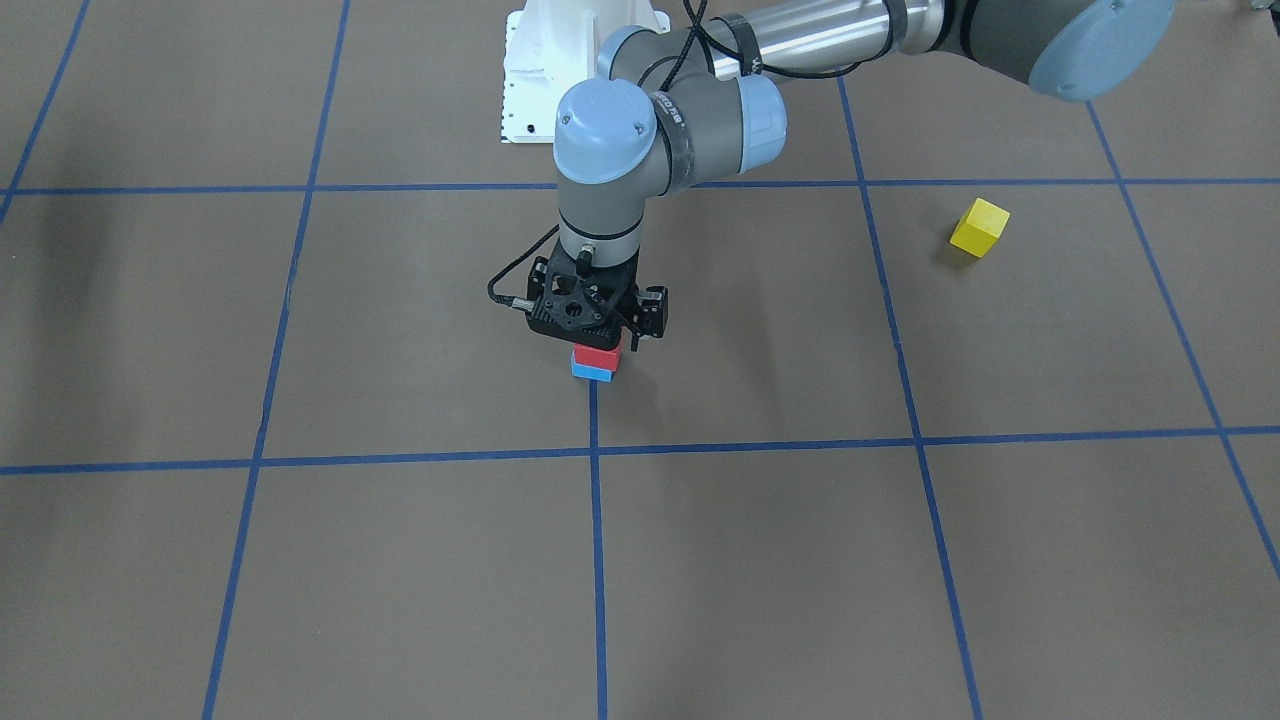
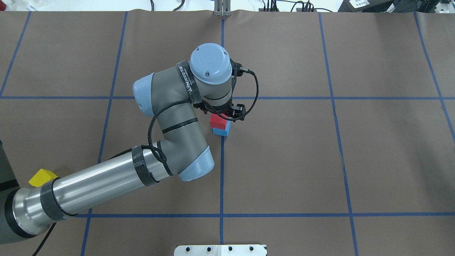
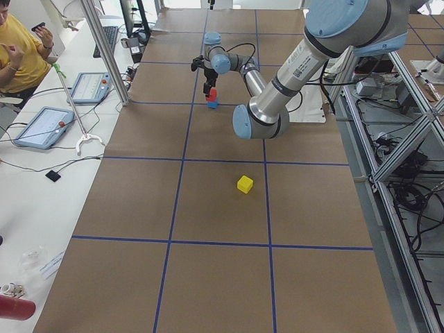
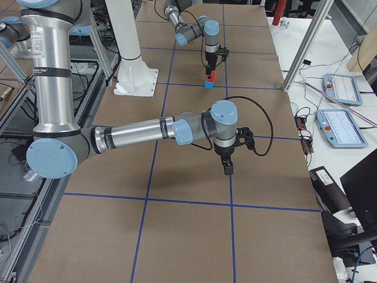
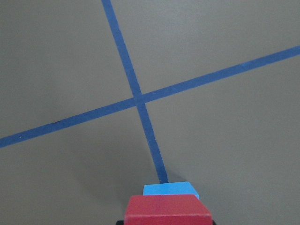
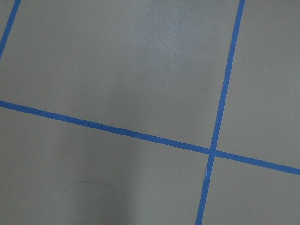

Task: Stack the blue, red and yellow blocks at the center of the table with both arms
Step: 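Set the red cube on the blue cube and open the left gripper, then move the left gripper back toward the yellow cube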

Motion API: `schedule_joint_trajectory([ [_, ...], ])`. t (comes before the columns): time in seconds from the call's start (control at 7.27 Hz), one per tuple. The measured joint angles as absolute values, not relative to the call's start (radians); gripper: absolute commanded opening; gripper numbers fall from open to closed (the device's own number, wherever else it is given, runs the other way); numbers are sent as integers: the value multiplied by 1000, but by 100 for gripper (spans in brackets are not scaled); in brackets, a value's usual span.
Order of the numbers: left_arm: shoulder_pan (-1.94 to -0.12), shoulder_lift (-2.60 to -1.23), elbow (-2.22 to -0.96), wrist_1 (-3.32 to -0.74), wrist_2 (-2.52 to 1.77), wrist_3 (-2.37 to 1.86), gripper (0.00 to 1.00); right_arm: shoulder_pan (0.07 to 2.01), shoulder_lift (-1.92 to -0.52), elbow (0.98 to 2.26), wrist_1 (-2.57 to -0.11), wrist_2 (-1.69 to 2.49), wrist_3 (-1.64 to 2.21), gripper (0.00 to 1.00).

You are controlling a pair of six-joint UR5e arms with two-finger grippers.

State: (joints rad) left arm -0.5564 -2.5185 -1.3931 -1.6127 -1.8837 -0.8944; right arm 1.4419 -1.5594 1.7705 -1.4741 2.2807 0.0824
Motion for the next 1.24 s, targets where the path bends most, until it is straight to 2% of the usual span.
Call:
schedule_joint_trajectory([
  [0.28, -571, -2495, -1463, -1592, -1885, -879, 100, 1442, -1559, 1770, -1474, 2280, 82, 100],
  [0.55, -625, -2341, -1702, -1491, -1893, -735, 100, 1442, -1559, 1770, -1474, 2280, 83, 100],
  [0.96, -749, -1875, -2066, -1530, -1979, -461, 100, 1442, -1561, 1770, -1474, 2279, 83, 100],
  [1.24, -784, -1503, -2114, -1871, -2010, -427, 100, 1442, -1561, 1770, -1472, 2279, 82, 100],
])
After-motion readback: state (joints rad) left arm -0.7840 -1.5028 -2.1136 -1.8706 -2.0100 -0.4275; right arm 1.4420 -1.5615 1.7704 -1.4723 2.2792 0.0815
